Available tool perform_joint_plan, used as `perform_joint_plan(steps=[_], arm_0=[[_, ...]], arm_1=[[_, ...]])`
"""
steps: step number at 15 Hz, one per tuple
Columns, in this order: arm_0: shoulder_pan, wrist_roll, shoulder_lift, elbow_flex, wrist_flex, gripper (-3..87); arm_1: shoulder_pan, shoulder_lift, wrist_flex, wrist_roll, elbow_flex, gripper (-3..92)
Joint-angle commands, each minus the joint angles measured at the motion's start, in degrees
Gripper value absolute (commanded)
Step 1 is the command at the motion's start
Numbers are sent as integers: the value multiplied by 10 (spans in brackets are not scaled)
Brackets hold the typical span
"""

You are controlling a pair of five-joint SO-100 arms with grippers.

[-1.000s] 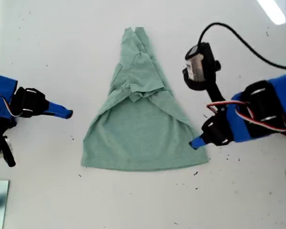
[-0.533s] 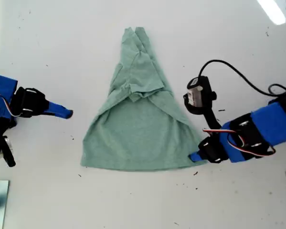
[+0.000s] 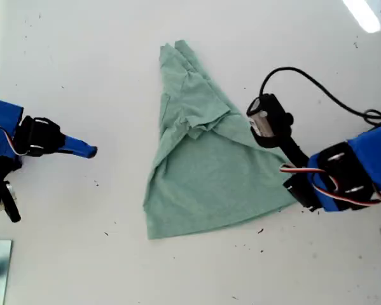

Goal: Fold t shirt

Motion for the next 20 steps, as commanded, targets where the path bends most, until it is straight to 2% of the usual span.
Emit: perform_joint_plan(steps=[1, 3, 6, 8, 9, 10, 12, 13, 14, 16, 20], arm_0=[[-3, 6, 4, 8, -11, -2], [3, 2, 4, 9, -11, -2], [0, 2, 4, 9, -11, -2], [-3, 3, 4, 9, -11, -2], [-3, 4, 4, 9, -11, -2], [-2, 4, 4, 9, -11, -2], [1, 4, 5, 9, -11, -2], [1, 4, 5, 9, -11, -2], [1, 2, 6, 9, -11, -2], [-4, 3, 7, 9, -11, -2], [-11, 5, 15, 9, -8, -2]], arm_1=[[21, -28, 85, -45, -157, -1], [29, -132, 84, -78, -293, -1], [32, -321, 23, -98, -514, -2], [28, -361, -42, -87, -518, -2], [25, -372, -47, -76, -497, 84], [18, -371, -23, -66, -496, 219], [13, -317, 47, -82, -526, 279], [13, -274, 69, -99, -529, 257], [22, -218, 92, -103, -504, 245], [62, -48, 75, -94, -297, 174], [164, 345, -156, -118, 242, 157]])
